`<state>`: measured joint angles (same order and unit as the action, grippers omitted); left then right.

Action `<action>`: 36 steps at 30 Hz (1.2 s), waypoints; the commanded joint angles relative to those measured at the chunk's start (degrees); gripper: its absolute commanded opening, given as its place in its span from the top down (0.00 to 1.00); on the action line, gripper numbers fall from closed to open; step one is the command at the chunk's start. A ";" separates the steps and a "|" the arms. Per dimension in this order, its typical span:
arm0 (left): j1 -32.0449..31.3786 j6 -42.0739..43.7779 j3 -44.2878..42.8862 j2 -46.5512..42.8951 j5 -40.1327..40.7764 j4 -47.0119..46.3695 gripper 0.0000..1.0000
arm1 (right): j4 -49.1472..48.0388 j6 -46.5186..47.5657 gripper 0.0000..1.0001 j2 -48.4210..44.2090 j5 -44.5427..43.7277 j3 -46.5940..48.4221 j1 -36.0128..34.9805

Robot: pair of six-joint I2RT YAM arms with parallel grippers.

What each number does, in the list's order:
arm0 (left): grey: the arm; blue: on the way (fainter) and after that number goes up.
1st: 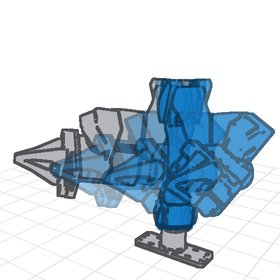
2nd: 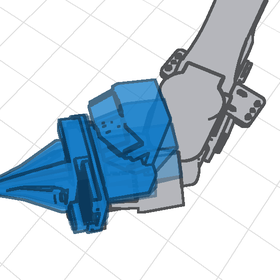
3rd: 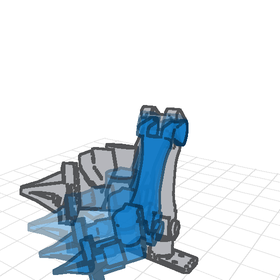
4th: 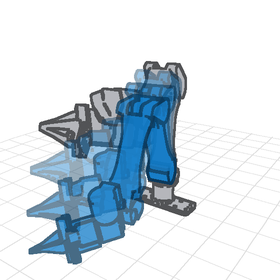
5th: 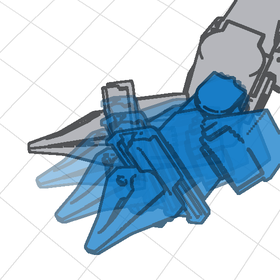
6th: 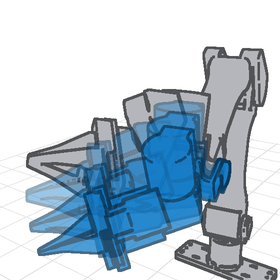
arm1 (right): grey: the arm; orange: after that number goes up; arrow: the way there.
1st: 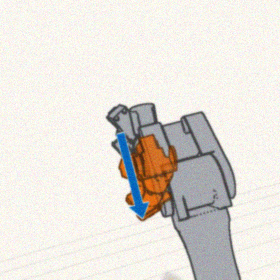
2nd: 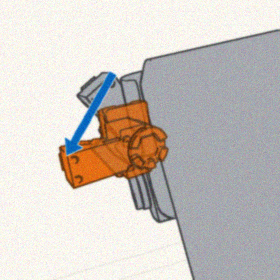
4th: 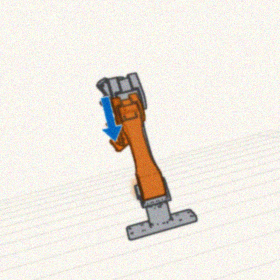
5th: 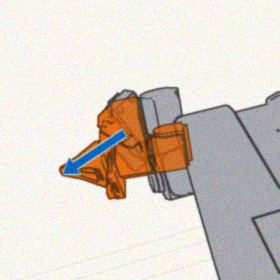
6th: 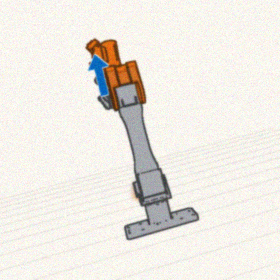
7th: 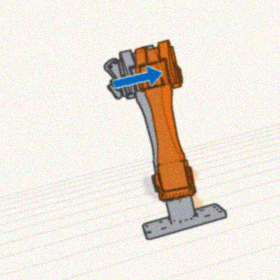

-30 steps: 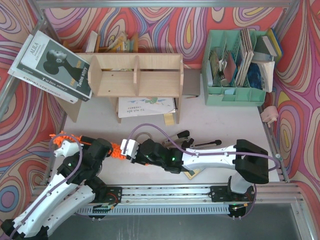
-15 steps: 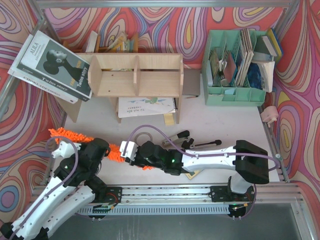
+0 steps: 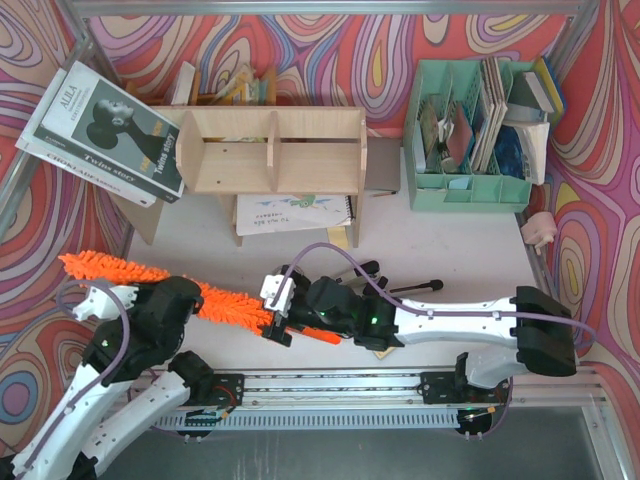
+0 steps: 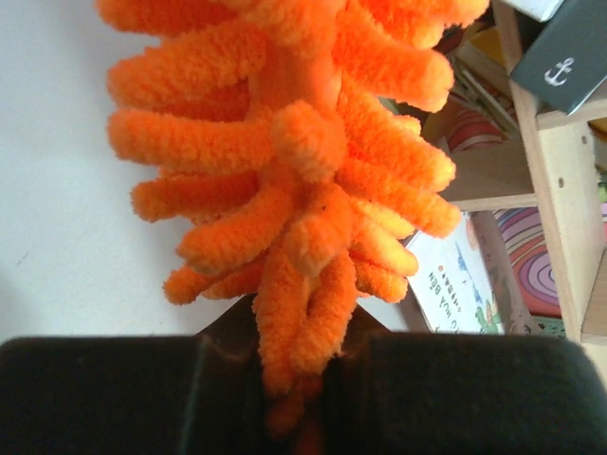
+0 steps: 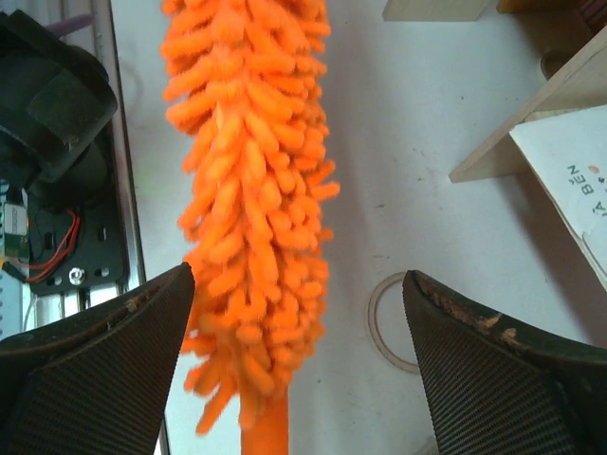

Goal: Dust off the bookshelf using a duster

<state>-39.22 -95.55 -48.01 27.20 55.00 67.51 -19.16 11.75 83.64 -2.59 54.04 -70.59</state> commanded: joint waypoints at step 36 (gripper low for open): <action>0.20 3.00 -9.21 -2.76 4.54 2.75 1.00 | -0.02 -0.94 0.21 4.50 -1.66 -4.30 0.12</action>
<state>-39.22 -92.73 -56.16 25.17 60.12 72.27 -16.29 9.91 86.74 -2.61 47.77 -70.54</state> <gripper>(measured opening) 0.232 0.796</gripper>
